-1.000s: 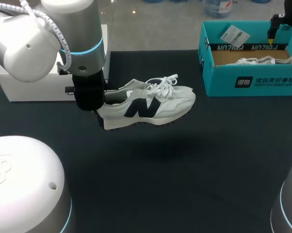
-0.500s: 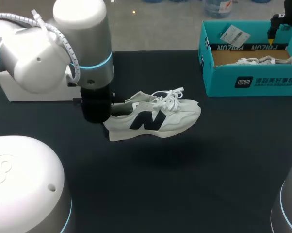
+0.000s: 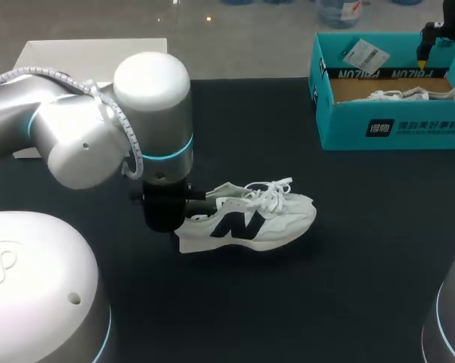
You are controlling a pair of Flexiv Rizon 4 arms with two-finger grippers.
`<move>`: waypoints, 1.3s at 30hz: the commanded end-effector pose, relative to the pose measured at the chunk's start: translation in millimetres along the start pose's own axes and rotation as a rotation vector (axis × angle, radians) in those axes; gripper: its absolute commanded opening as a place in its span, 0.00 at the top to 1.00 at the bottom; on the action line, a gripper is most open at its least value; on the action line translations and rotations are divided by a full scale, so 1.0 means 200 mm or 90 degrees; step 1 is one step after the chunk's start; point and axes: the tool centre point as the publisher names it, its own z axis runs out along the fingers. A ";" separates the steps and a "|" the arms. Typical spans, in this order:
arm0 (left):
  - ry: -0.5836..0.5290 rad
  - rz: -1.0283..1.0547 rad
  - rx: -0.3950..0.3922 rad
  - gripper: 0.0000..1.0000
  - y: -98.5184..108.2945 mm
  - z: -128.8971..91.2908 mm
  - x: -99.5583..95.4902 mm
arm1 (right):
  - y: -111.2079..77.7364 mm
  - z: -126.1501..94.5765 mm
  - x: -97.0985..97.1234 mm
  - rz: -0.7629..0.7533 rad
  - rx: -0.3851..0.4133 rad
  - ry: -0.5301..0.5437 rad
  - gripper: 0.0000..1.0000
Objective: Take the shoe out of the shoebox, open the shoe tongue, remove and reinsert the insole, then place the shoe into the shoebox
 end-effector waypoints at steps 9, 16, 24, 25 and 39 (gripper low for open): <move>0.003 -0.036 0.009 1.00 -0.06 0.26 -0.03 | 0.00 0.00 0.00 0.000 0.000 0.000 0.00; 0.016 -0.040 0.022 1.00 -0.08 0.31 -0.05 | 0.00 0.00 0.00 0.000 0.000 0.000 0.00; -0.021 -0.051 0.033 0.00 -0.13 0.15 -0.03 | 0.00 0.00 0.00 0.000 0.000 0.000 0.00; -0.029 -0.060 0.032 0.00 -0.13 0.12 -0.02 | 0.00 0.00 0.00 0.000 0.000 0.000 0.00; -0.140 -0.157 0.062 0.00 -0.10 -0.19 0.10 | 0.00 0.00 0.00 0.000 0.000 0.000 0.00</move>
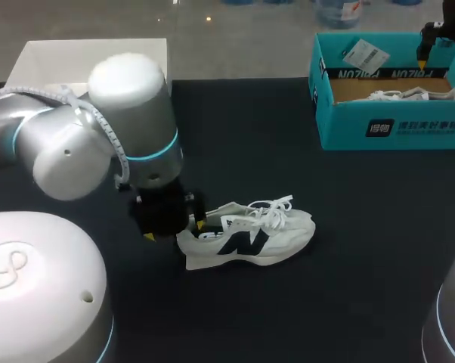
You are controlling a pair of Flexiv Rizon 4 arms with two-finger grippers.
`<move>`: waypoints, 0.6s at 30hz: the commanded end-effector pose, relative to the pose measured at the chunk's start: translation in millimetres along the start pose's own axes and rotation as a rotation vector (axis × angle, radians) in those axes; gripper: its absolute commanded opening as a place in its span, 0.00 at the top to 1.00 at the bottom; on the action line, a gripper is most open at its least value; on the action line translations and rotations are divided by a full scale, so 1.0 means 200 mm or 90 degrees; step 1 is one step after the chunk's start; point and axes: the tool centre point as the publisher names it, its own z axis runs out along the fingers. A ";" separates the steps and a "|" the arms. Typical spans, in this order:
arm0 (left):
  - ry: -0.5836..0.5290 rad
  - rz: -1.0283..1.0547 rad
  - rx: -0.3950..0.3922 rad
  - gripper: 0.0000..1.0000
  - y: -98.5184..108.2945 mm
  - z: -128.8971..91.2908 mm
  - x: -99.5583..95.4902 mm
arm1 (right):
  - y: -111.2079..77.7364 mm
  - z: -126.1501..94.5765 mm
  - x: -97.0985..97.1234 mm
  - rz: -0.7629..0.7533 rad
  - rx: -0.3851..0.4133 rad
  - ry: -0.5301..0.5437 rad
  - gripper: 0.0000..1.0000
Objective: Take the shoe out of the shoebox, open the shoe tongue, remove and reinsert the insole, then place the shoe into the shoebox
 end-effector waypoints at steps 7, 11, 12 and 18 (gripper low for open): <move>-0.096 -0.038 0.026 0.00 0.05 -0.18 0.16 | 0.00 0.00 0.00 0.000 0.000 0.000 0.00; -0.096 -0.038 0.026 0.00 0.05 -0.18 0.16 | 0.00 0.00 0.00 0.000 0.000 0.000 0.00; -0.096 -0.038 0.026 0.00 0.05 -0.18 0.16 | 0.00 0.00 0.00 0.000 0.000 0.000 0.00; -0.096 -0.038 0.026 0.00 0.05 -0.18 0.16 | 0.00 0.00 0.00 0.000 0.000 0.000 0.00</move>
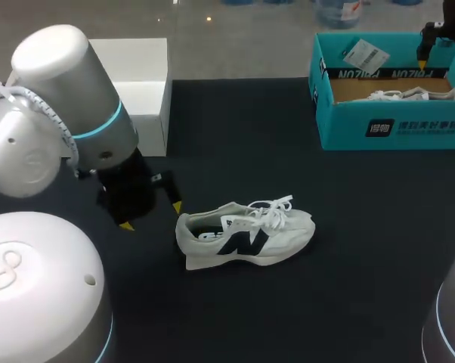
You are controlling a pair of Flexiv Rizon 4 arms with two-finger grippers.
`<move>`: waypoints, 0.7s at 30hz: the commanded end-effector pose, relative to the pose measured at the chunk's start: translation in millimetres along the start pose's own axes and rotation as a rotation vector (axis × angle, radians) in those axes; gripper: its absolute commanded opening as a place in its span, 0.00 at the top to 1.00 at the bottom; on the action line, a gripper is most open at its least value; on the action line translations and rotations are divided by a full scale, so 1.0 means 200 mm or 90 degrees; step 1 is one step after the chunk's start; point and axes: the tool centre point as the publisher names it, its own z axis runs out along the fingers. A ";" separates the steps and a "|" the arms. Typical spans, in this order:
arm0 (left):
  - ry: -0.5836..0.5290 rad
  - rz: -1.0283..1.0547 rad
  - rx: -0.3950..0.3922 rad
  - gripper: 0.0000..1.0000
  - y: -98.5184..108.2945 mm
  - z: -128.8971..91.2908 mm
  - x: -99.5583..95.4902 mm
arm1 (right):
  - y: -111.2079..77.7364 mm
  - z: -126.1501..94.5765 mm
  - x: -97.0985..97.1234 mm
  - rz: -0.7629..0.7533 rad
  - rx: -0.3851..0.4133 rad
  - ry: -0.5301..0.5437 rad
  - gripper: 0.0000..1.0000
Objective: Take the shoe out of the shoebox, open the shoe tongue, remove and reinsert the insole, then place the shoe into the shoebox
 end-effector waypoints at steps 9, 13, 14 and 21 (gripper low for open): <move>-0.050 -0.146 0.065 0.00 0.08 -0.03 0.08 | 0.00 0.00 0.00 0.000 0.000 0.000 0.00; -0.081 -0.241 0.136 0.00 0.14 -0.06 0.15 | 0.00 0.00 0.00 0.000 0.000 0.000 0.00; -0.093 -0.267 0.154 0.00 0.15 -0.07 0.16 | 0.00 0.00 0.00 0.000 0.000 0.000 0.00; -0.156 -0.350 0.232 0.00 0.18 -0.10 0.25 | 0.00 0.00 0.00 0.000 0.000 0.000 0.00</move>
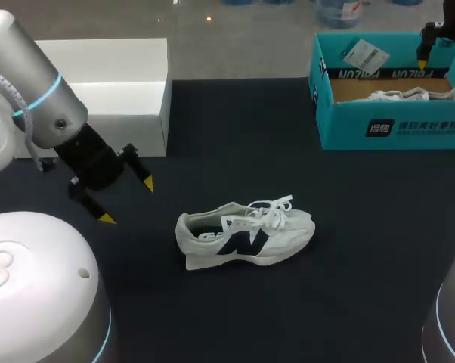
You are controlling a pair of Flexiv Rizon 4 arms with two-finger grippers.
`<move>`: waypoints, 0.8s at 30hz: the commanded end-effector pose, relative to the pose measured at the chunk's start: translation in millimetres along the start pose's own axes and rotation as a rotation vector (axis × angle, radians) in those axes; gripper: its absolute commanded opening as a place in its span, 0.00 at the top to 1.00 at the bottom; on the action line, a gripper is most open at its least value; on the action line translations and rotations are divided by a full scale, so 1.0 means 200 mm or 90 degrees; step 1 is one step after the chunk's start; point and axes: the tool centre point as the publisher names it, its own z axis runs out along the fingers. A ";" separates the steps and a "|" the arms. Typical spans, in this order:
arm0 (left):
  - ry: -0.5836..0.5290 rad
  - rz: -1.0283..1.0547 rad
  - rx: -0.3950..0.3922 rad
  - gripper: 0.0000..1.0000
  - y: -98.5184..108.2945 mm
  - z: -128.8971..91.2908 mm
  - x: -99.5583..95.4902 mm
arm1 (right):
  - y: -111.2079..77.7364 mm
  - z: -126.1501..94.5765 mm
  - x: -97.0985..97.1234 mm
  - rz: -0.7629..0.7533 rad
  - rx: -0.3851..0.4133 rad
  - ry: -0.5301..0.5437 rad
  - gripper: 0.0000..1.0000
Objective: Take the shoe out of the shoebox, open the shoe tongue, remove and reinsert the insole, then place the shoe into the shoebox
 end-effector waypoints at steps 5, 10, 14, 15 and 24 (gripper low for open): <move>-0.069 -0.159 0.189 0.00 0.06 -0.03 0.09 | 0.00 0.00 0.00 0.000 0.000 0.000 0.00; -0.068 -0.195 0.214 0.00 0.08 -0.03 0.12 | 0.00 0.00 0.00 0.000 0.000 0.000 0.00; -0.064 -0.212 0.237 0.00 0.10 -0.04 0.14 | 0.00 0.00 0.00 0.000 0.000 0.000 0.00; -0.063 -0.207 0.236 0.00 0.10 -0.04 0.14 | 0.00 0.00 0.00 0.000 0.000 0.000 0.00; -0.042 -0.185 0.165 0.00 0.09 -0.04 0.14 | 0.00 0.00 0.00 0.000 0.000 0.000 0.00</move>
